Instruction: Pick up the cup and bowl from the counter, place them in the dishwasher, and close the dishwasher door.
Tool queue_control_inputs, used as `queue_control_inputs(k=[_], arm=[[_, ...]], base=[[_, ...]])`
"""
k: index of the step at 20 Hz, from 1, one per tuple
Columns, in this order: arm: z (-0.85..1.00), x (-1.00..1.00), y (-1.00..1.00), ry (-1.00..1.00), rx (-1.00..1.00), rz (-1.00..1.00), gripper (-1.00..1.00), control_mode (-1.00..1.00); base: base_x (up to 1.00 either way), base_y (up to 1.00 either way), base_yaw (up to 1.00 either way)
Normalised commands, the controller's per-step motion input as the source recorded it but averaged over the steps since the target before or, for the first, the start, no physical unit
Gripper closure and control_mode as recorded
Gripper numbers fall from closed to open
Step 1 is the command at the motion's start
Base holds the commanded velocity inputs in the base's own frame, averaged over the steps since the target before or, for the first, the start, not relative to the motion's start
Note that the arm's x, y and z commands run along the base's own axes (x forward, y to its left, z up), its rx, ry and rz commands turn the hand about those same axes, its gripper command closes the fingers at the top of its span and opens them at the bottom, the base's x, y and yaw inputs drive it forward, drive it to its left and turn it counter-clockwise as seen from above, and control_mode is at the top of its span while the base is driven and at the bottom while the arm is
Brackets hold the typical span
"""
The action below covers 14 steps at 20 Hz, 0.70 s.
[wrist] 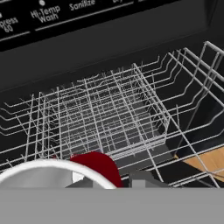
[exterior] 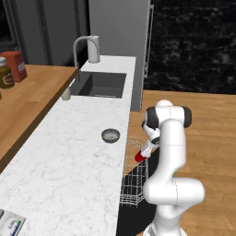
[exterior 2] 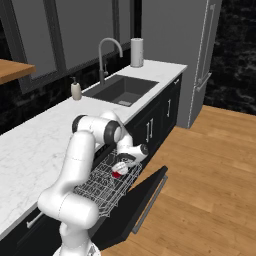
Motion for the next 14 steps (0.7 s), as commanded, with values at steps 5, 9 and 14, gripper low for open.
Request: queue_control_inputs(k=[5, 9, 14], arm=[[-0.34, 0.45, 0.03, 0.00, 0.00, 0.05, 1.00, -1.00], [-0.03, 0.24, 0.09, 0.00, 0.00, 0.00, 1.00, -1.00], [-0.37, 0.41, 0.21, 0.00, -0.01, 0.00, 1.00, -1.00]], base=[[0.00, 0.00, 0.00], [0.00, 0.00, 0.00], [0.00, 0.00, 0.00]])
